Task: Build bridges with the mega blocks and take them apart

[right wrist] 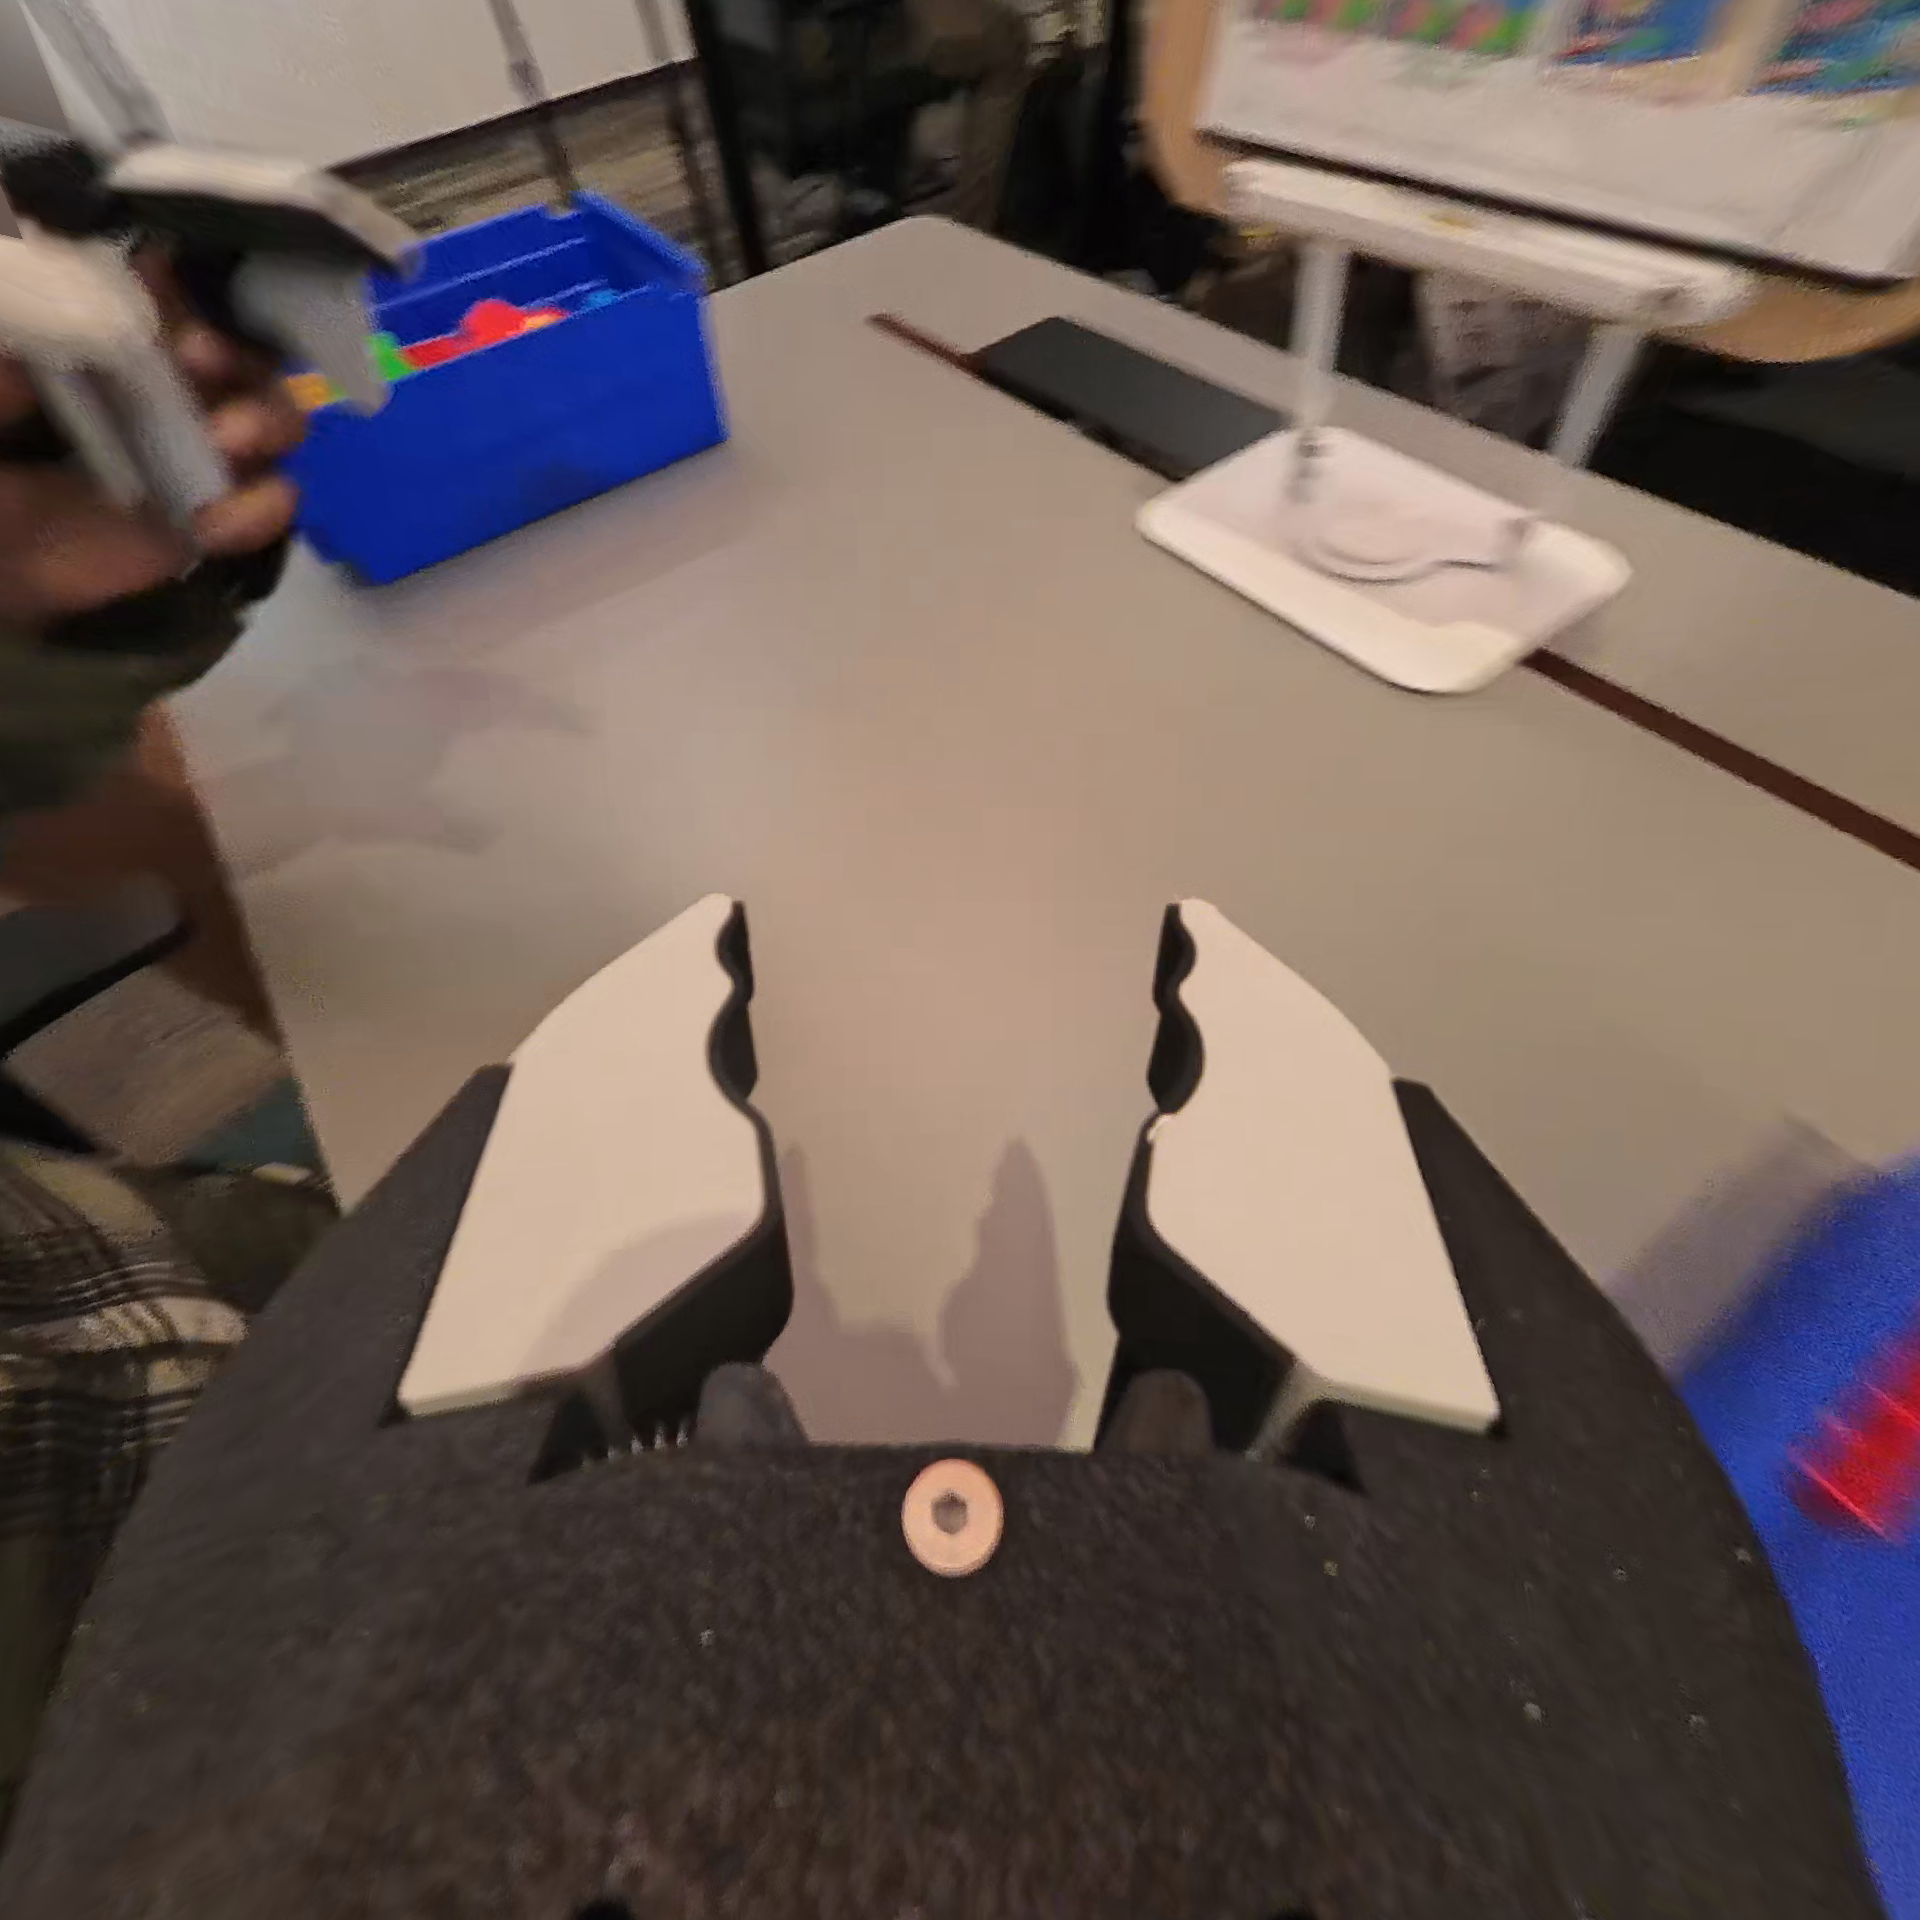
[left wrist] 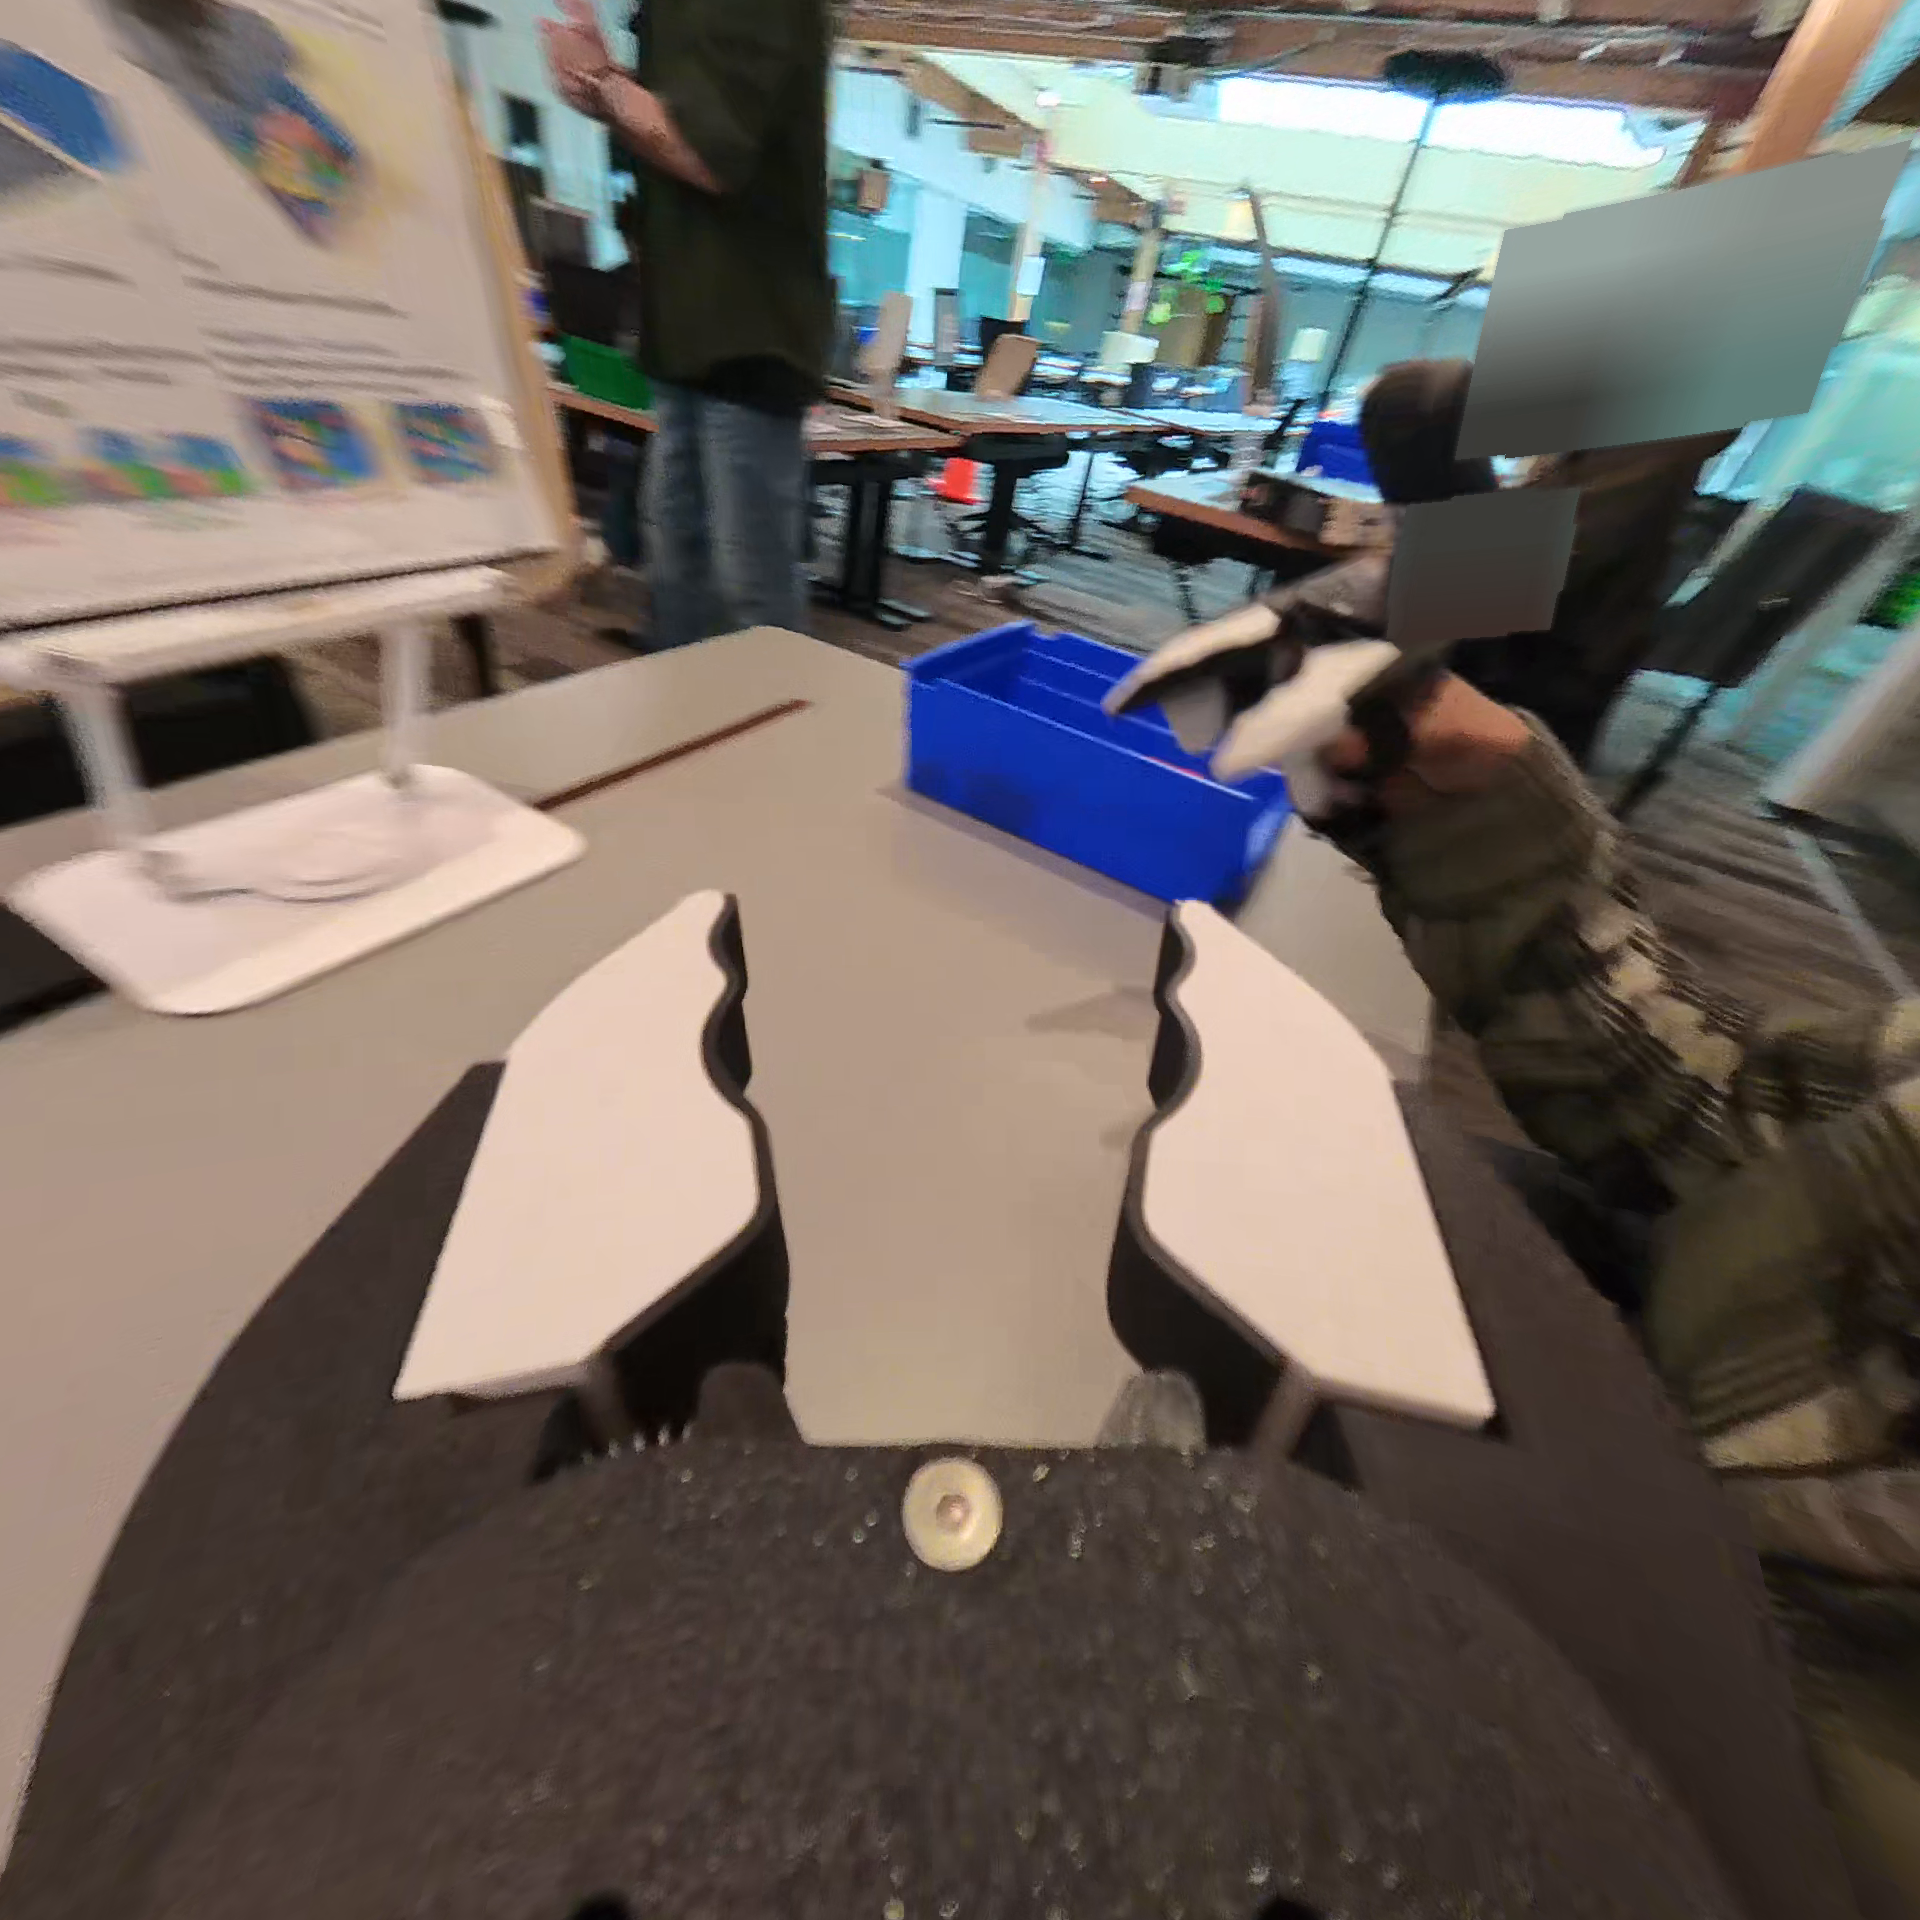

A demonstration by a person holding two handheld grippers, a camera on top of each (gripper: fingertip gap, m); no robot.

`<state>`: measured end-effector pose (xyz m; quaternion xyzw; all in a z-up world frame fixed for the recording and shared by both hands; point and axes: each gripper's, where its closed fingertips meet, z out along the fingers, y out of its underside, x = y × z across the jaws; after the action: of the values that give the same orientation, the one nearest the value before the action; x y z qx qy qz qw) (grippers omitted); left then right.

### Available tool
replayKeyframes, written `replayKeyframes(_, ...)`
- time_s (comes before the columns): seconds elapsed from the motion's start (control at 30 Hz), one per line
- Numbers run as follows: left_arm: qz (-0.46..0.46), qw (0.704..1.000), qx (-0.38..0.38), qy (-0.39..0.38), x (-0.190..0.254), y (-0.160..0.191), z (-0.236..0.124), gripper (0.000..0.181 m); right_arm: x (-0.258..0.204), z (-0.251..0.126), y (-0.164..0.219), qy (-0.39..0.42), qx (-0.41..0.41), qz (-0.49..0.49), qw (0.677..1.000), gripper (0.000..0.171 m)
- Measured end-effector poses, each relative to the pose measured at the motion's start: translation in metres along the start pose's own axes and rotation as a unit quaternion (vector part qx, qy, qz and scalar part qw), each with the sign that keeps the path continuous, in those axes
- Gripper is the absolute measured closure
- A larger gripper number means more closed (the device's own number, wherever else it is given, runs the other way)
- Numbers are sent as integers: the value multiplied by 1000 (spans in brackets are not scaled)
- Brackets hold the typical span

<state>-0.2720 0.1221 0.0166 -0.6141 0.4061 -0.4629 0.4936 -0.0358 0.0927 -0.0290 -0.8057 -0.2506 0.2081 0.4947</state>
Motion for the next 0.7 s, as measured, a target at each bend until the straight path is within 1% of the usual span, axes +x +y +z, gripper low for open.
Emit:
replayKeyframes(0.07,-22,999,5,36,25,19,12,106,40,-38,3,68,-11,8,998,98)
replayKeyframes(0.17,-44,997,2,62,45,43,17,106,104,-96,24,166,-81,26,982,95)
replayKeyframes(0.23,-54,996,-5,70,49,54,17,106,137,-126,40,202,-126,48,970,96)
replayKeyframes(0.3,-57,996,-3,68,47,59,13,106,161,-141,51,208,-151,62,964,100)
replayKeyframes(0.37,-69,995,6,69,42,58,10,106,178,-140,59,199,-161,89,963,101)
replayKeyframes(0.43,-84,994,15,73,38,53,8,107,192,-132,69,193,-171,124,958,101)
replayKeyframes(0.5,-90,993,16,78,38,48,7,107,208,-120,79,197,-184,154,951,102)
replayKeyframes(0.63,-72,995,-4,74,42,45,12,108,231,-91,98,203,-200,199,938,101)
replayKeyframes(0.7,-73,994,-6,77,45,43,15,108,242,-80,111,214,-227,206,928,101)
